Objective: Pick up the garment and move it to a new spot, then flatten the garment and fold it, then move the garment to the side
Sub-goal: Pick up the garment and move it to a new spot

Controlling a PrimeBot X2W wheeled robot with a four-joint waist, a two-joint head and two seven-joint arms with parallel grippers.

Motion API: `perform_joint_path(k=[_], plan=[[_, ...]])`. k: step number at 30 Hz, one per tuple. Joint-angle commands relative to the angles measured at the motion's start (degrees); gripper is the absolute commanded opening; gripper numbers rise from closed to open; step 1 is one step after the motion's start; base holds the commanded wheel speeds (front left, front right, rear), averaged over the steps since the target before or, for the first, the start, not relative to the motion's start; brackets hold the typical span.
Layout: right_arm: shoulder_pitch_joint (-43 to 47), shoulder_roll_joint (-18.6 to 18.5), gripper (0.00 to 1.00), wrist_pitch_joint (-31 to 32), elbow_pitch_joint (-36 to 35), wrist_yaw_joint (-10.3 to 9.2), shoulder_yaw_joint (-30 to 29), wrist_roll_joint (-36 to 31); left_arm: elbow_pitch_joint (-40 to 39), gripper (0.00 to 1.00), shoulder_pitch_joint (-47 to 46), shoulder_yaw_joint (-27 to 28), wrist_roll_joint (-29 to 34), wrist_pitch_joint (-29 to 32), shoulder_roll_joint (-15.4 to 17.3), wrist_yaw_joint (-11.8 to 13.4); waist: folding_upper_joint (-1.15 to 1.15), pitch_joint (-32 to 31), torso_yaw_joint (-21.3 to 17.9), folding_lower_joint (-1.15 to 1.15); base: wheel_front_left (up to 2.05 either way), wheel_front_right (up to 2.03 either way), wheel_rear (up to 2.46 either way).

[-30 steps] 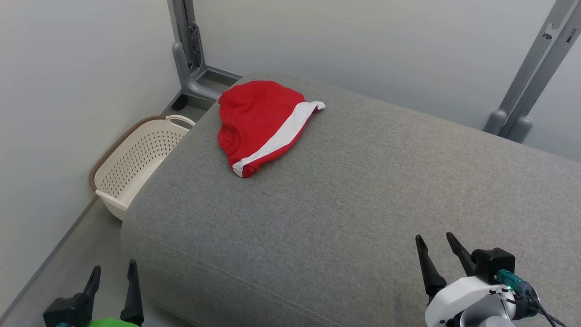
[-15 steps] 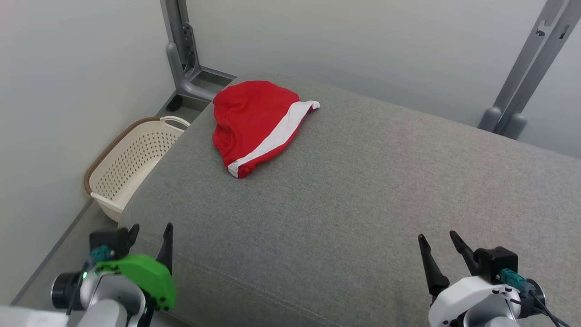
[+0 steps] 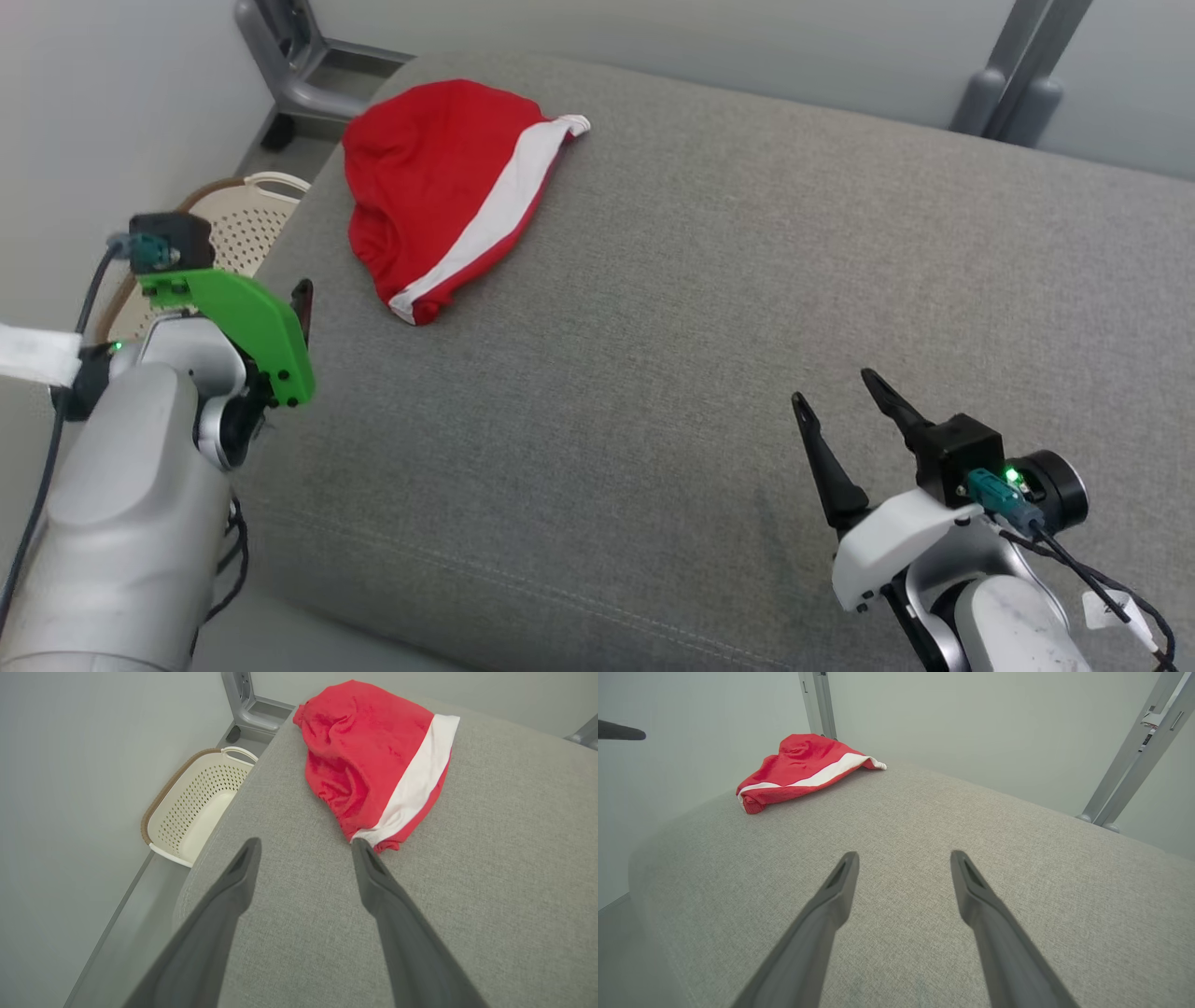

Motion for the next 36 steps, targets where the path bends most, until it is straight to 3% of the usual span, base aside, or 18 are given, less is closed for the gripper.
perform_joint_path(k=[1, 13, 18, 28, 30, 31, 36], plan=[[-1.03, -0.20, 1.00, 0.79, -1.48, -0.03, 0.34, -0.81, 1.27, 1.00, -2.45, 0.18, -0.58, 0.62, -0.19, -0.31, 0.00, 6.73, -5.57, 0.00, 0.00, 0.00, 0.00], [-1.93, -0.52, 1.00, 6.19, -13.02, -0.03, 0.15, -4.63, 9.00, 1.00, -14.75, 0.71, -1.21, 0.16, 1.15, -2.02, 0.00, 17.08, -9.87, 0.00, 0.00, 0.00, 0.00], [-1.19, -1.23, 1.00, 6.88, -15.93, -0.03, -1.13, -5.35, 12.69, 1.00, -16.78, -0.06, -0.30, -1.37, -0.17, -0.47, 0.00, 20.14, -10.14, 0.00, 0.00, 0.00, 0.00], [-0.60, -1.04, 1.00, 6.75, -17.18, -0.03, -0.39, -5.06, 20.77, 1.00, -19.82, -1.17, 1.05, -1.30, 0.84, 3.46, 0.00, 21.99, -11.10, 0.00, 0.00, 0.00, 0.00], [-0.65, -1.15, 1.00, 6.58, -16.81, -0.03, -0.38, -4.90, 21.86, 0.24, -20.02, -1.24, 1.07, -1.73, 1.05, 3.79, 0.00, 21.70, -11.37, 0.00, 0.00, 0.00, 0.00], [-0.63, -1.17, 1.00, 6.49, -16.63, -0.03, -0.42, -4.85, 22.22, 0.00, -20.09, -1.28, 0.99, -1.94, 1.19, 3.59, 0.00, 21.52, -11.45, 0.00, 0.00, 0.00, 0.00], [-0.30, -0.91, 1.00, 5.80, -15.32, -0.03, -0.55, -4.43, 22.77, 0.00, -20.78, -1.75, 1.32, -5.38, 0.57, 3.48, 0.00, 19.60, -11.18, 0.00, 0.00, 0.00, 0.00]])
